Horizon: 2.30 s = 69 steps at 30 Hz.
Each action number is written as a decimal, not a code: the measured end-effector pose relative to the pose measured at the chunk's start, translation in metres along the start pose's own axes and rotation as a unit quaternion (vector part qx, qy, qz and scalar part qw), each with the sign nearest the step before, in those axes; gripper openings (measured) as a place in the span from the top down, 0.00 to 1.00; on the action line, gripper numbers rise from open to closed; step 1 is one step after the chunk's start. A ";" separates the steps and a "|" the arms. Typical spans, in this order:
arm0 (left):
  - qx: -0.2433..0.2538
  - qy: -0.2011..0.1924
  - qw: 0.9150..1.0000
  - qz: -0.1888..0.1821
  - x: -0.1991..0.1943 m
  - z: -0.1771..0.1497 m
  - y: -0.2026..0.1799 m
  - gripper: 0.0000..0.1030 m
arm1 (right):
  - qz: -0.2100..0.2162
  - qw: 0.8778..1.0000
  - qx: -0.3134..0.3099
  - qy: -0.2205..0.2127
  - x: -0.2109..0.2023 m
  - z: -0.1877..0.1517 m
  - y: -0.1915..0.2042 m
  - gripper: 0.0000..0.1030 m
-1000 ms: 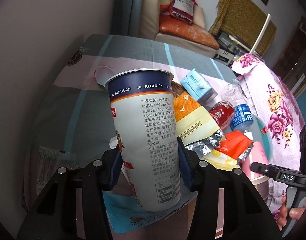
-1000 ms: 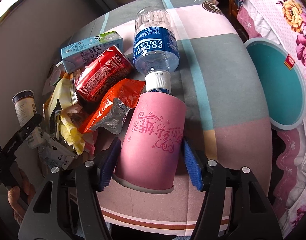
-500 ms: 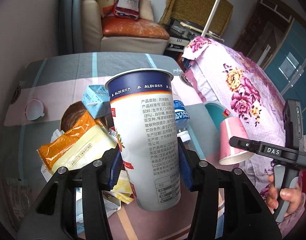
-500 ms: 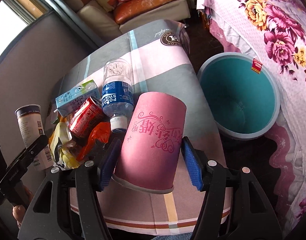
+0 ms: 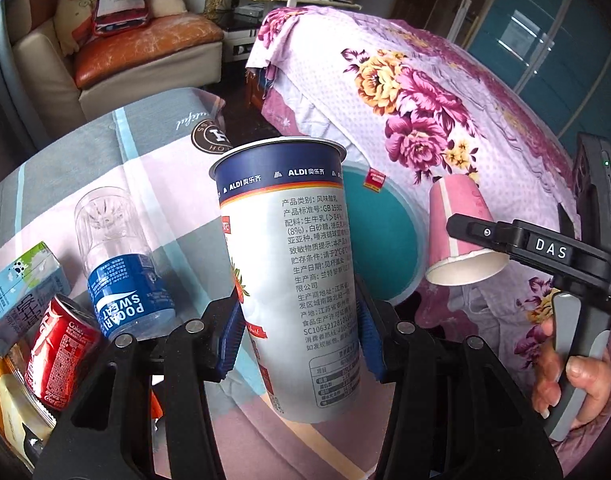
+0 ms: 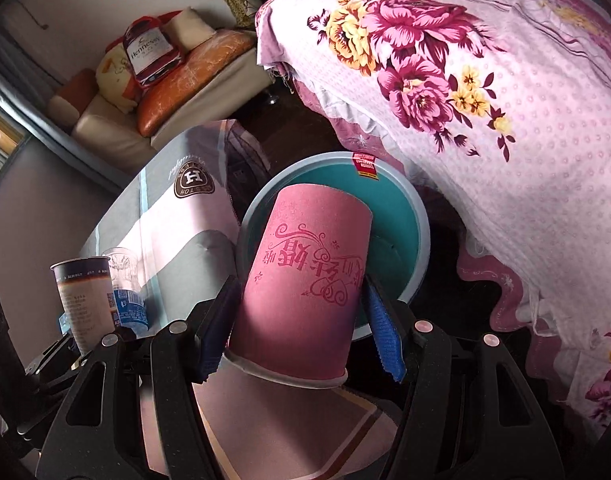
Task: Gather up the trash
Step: 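Carry both cups over the teal bin and open both grippers to drop them, then grasp the milk carton with the left gripper while the right grasps the water bottle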
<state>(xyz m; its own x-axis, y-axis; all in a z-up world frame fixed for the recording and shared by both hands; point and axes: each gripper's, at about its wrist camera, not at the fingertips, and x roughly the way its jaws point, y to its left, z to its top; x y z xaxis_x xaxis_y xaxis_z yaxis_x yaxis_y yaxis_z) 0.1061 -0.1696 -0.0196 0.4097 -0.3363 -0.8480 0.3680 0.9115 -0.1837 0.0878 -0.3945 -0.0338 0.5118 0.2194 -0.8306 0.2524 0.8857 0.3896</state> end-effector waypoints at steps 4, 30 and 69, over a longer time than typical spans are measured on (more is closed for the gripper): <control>0.016 0.025 1.000 -0.010 0.035 0.011 -0.020 0.51 | -0.016 1.000 0.010 -0.003 0.009 0.010 -0.021 0.42; -0.019 0.040 0.999 0.015 0.059 0.016 0.007 0.11 | -0.038 0.998 -0.006 0.045 0.061 0.022 -0.014 0.29; -0.131 -0.046 0.987 0.083 -0.097 -0.068 0.184 0.08 | -0.026 0.977 -0.193 0.091 0.048 -0.047 0.189 0.20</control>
<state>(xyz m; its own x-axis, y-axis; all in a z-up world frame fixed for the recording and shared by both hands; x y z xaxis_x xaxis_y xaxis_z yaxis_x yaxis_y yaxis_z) 0.0775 0.0468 -0.0045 0.5251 -0.1856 -0.8306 0.0658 0.9819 -0.1778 0.1212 -0.1969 -0.0186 0.3436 0.2076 -0.9159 -0.0713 0.9782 0.1950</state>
